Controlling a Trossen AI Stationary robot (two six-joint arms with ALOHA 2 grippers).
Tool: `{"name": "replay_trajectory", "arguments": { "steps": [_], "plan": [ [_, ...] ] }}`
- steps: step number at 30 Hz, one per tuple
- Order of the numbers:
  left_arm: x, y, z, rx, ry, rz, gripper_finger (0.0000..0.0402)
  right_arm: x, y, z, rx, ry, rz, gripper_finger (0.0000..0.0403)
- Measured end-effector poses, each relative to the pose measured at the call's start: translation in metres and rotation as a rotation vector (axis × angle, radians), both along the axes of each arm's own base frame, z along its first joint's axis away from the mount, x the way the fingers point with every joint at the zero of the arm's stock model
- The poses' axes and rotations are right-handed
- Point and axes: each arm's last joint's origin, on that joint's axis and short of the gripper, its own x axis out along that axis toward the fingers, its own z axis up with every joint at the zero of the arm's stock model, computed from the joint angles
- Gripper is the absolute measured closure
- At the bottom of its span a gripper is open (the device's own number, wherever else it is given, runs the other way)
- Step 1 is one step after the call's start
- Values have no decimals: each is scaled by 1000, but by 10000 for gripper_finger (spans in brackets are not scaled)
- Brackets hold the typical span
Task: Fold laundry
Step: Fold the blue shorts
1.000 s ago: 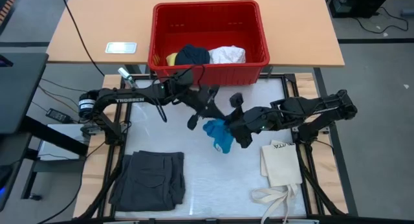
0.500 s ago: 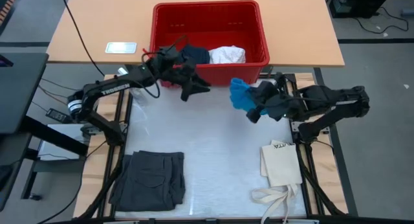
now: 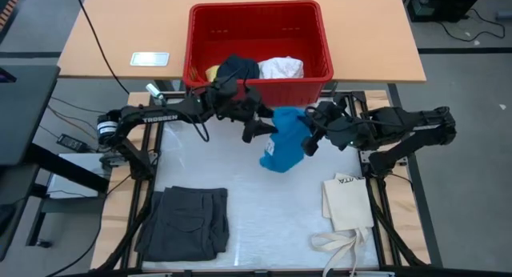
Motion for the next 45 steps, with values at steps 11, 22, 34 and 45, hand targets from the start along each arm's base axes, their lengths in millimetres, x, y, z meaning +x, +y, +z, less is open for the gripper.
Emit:
{"name": "replay_trajectory", "arguments": {
  "steps": [11, 22, 34, 45],
  "plan": [
    [-1, 4, 12, 48, -125, -5, 179, 4, -7, 1, 30, -31, -30, 376],
    [-3, 8, 2, 23, -23, -11, 248, 1, -5, 1, -85, 28, -40, 376],
    [-3, 8, 3, 19, -37, -62, 234, 3, -5, -12, -56, 92, 6, 376],
    [-9, 17, -14, 322, 65, -55, 382, 13, -16, -60, -79, 209, -88, 376]
  ]
}}
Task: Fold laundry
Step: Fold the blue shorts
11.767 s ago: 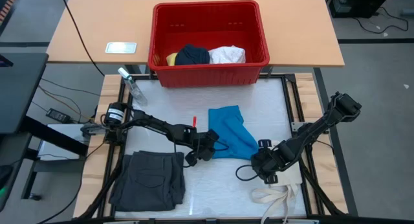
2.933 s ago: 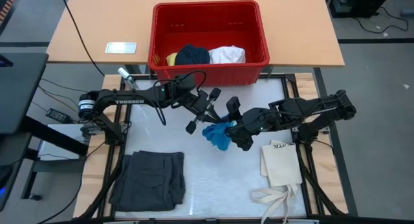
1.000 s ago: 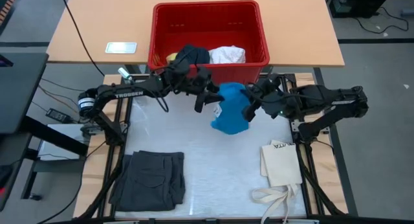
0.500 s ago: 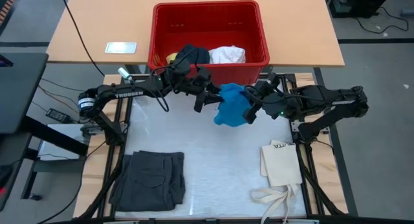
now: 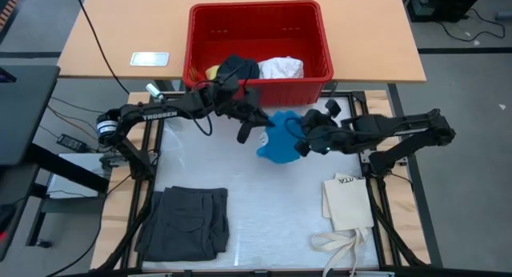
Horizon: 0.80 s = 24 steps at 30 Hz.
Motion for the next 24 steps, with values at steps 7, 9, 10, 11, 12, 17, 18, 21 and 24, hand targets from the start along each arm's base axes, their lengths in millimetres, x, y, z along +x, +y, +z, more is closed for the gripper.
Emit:
{"name": "replay_trajectory", "arguments": {
  "steps": [7, 9, 10, 11, 12, 17, 18, 21, 24],
  "plan": [
    [-9, 30, 3, 155, -46, 120, 368, 14, -14, -46, -202, 39, -78, 376],
    [-10, 29, -6, 129, 30, 113, 370, 18, -14, -68, -231, 38, -73, 376],
    [-7, 25, -13, 120, 77, 95, 371, 19, -12, -79, -238, 37, -58, 376],
    [-6, 21, -20, 106, 135, 77, 372, 20, -9, -90, -237, 35, -30, 376],
    [-3, 14, -30, 88, 203, 51, 372, 20, -5, -102, -232, 33, 10, 376],
    [19, -31, -84, 22, 491, -111, 373, 8, 22, -151, -66, 9, 192, 377],
    [24, -42, -95, 12, 531, -140, 373, 5, 28, -159, 5, -5, 218, 377],
    [38, -72, -122, -29, 623, -197, 373, -4, 48, -175, 199, -35, 301, 377],
    [48, -96, -142, -76, 679, -217, 374, -9, 62, -179, 304, -45, 356, 377]
  ]
}}
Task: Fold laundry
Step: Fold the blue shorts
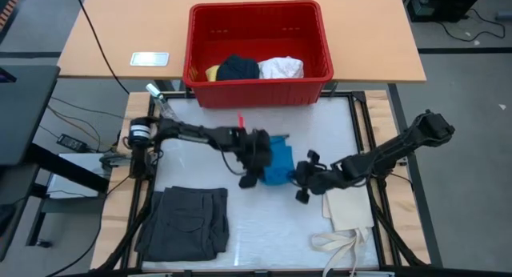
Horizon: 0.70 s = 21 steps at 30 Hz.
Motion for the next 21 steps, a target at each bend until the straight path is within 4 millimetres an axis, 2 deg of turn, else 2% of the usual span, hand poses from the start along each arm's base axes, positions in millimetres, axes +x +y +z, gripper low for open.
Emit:
{"name": "replay_trajectory", "arguments": {
  "steps": [3, 7, 11, 16, 21],
  "plan": [
    [1, -7, -2, -36, 37, 48, 374, 3, 0, 6, 22, -6, 13, 377],
    [-5, 5, 14, 22, 28, 186, 374, 11, -26, 8, 34, -4, -82, 377],
    [-14, 38, 29, 70, 15, 380, 374, 15, -69, 5, 66, 16, -217, 377],
    [-24, 87, 30, -3, 42, 647, 374, 16, -122, 7, 161, -14, -280, 377],
    [-32, 120, 27, 19, 46, 807, 374, 14, -170, 11, 211, -125, -363, 377]
  ]
}}
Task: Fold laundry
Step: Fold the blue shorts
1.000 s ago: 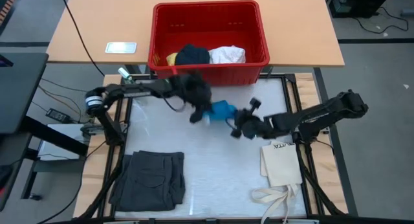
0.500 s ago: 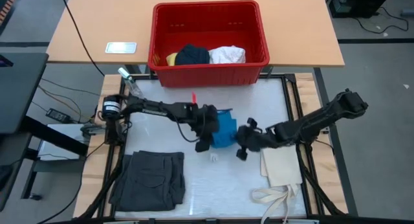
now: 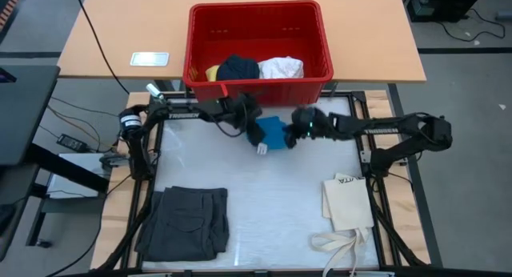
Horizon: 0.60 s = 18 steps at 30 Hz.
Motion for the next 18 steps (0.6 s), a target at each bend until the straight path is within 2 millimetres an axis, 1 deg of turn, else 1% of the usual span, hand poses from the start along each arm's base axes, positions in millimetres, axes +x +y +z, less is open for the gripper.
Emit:
{"name": "replay_trajectory", "arguments": {
  "steps": [2, 3, 5, 7, 8, 9, 11, 13, 16, 18],
  "plan": [
    [-1, 13, -4, 33, 11, 76, 374, 0, -18, -4, 22, -28, -43, 377],
    [-2, 19, -9, 31, 27, 110, 374, 2, -25, -8, 43, -54, -58, 369],
    [-3, 30, -20, 14, 44, 168, 374, 3, -36, -16, 134, -94, -90, 337],
    [-8, 40, -36, -2, 111, 231, 374, 4, -42, -24, 222, -112, -103, 290],
    [-10, 44, -40, -8, 120, 252, 374, 5, -43, -26, 243, -124, -111, 265],
    [-10, 48, -44, -1, 125, 268, 374, 5, -43, -27, 260, -125, -117, 241],
    [-10, 53, -44, 11, 113, 287, 374, 6, -41, -26, 277, -142, -140, 199],
    [-9, 56, -44, 13, 98, 289, 374, 10, -36, -24, 267, -160, -165, 172],
    [-10, 59, -45, 14, 88, 291, 374, 19, -29, -18, 225, -230, -110, 165],
    [-10, 59, -44, 16, 85, 291, 372, 24, -25, -23, 211, -218, -112, 176]
  ]
}}
